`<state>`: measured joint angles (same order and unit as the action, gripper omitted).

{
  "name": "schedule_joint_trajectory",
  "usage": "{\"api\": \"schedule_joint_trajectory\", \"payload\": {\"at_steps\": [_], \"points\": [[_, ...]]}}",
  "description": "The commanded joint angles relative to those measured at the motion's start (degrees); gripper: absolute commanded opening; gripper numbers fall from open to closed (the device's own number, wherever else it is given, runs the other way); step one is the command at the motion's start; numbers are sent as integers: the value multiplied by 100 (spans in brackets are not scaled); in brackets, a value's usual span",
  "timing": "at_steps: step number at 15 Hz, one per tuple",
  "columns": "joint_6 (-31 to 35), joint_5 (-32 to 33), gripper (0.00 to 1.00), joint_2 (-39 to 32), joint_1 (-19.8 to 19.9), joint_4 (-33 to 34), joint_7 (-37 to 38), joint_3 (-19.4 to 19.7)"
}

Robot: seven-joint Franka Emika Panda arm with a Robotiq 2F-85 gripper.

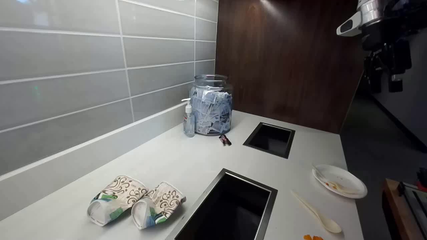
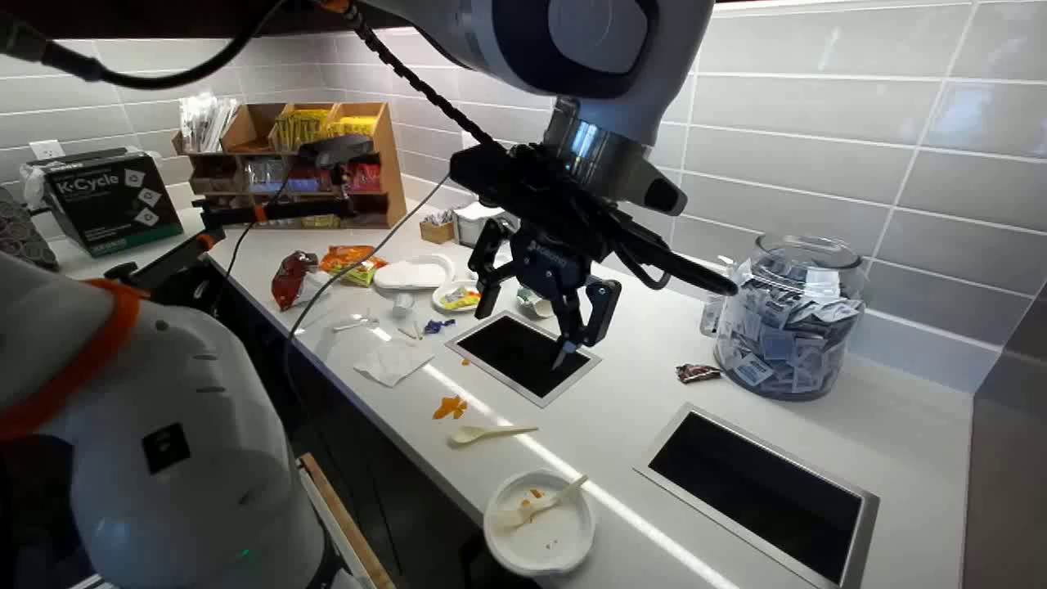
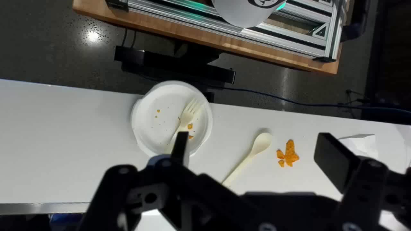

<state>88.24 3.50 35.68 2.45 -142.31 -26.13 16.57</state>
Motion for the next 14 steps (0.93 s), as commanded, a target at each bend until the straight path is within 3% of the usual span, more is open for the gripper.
{"api": "schedule_joint_trajectory", "payload": {"at_steps": [1, 14], "points": [[-13, -29, 100, -16, 71, 12, -33, -61], [-35, -122, 100, -206, -34, -111, -124, -77]]}}
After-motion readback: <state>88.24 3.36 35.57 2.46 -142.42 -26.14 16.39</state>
